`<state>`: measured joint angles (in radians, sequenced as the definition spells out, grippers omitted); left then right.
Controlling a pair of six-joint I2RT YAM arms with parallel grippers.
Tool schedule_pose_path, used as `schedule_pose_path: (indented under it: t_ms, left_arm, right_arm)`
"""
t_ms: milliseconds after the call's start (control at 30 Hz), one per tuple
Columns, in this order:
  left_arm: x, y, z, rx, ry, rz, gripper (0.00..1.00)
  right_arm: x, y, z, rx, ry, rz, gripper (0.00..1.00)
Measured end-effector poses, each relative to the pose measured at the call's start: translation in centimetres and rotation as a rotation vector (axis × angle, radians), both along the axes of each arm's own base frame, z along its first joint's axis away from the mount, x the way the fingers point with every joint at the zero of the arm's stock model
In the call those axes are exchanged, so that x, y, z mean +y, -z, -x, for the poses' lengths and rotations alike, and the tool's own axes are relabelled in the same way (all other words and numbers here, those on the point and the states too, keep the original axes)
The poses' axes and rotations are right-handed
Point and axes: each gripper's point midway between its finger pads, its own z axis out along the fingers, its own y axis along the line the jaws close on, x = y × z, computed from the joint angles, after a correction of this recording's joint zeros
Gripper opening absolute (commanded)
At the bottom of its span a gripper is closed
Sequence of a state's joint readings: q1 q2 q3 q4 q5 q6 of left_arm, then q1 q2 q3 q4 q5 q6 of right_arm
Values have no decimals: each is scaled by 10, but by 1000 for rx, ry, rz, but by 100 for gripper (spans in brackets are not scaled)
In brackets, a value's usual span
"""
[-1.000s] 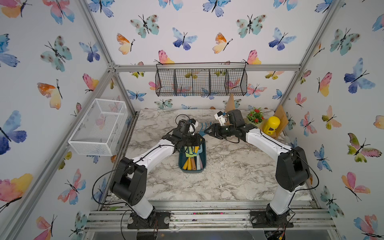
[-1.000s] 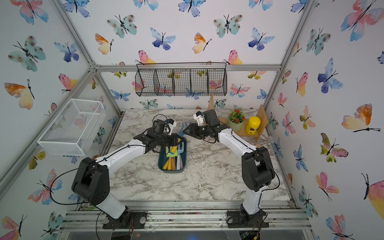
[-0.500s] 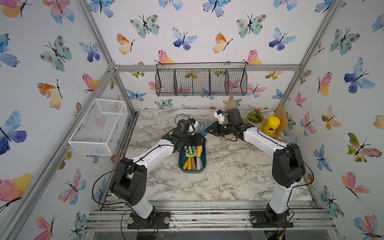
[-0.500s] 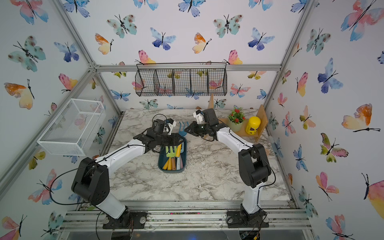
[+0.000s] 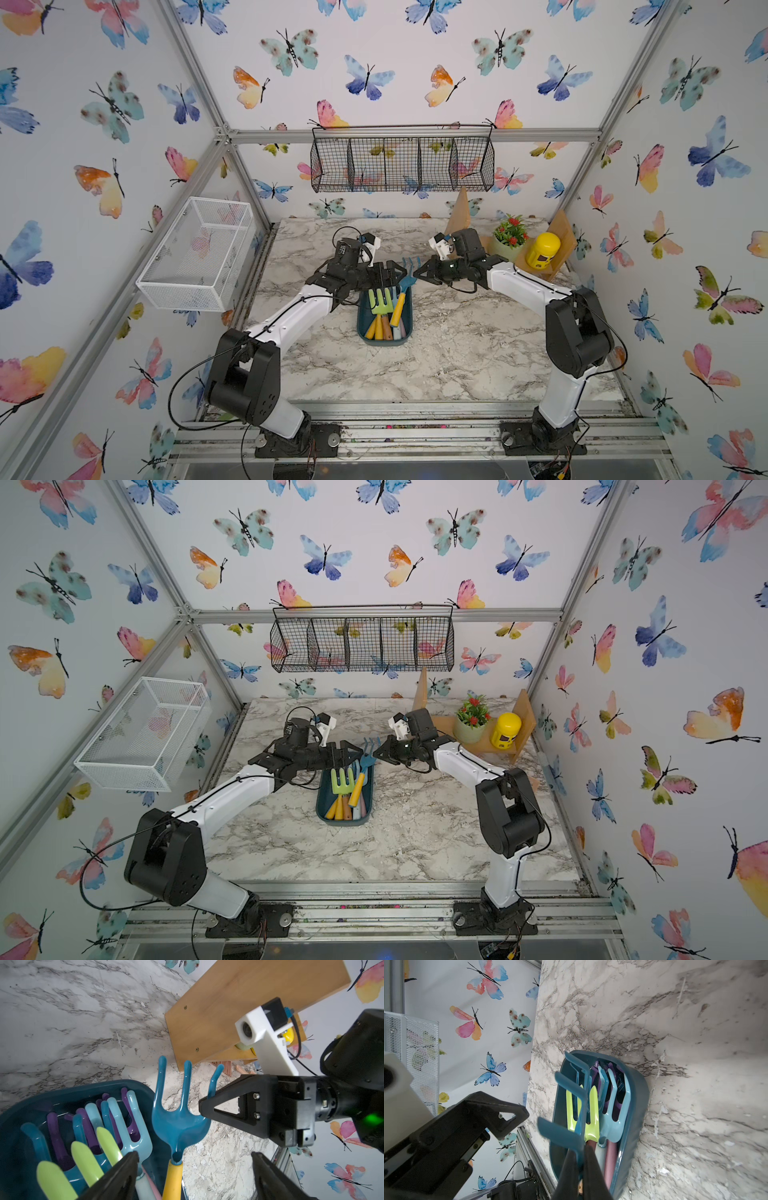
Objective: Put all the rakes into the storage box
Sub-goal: Adjust the rake.
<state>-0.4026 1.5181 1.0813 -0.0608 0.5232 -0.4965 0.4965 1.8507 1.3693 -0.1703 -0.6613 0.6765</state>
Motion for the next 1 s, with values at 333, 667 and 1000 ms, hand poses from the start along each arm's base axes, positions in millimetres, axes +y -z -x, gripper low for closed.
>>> schedule_pose_path:
  t_ms: [333, 667, 1000]
  left_arm:
    - [2, 11, 6, 23, 18, 29, 86]
    - [-7, -3, 6, -7, 52, 101, 68]
    - [-11, -4, 8, -9, 66, 146, 54]
  right_arm:
    - [13, -50, 15, -57, -99, -153, 3]
    - [19, -59, 29, -30, -176, -229, 5]
    - [15, -48, 44, 17, -198, -238, 6]
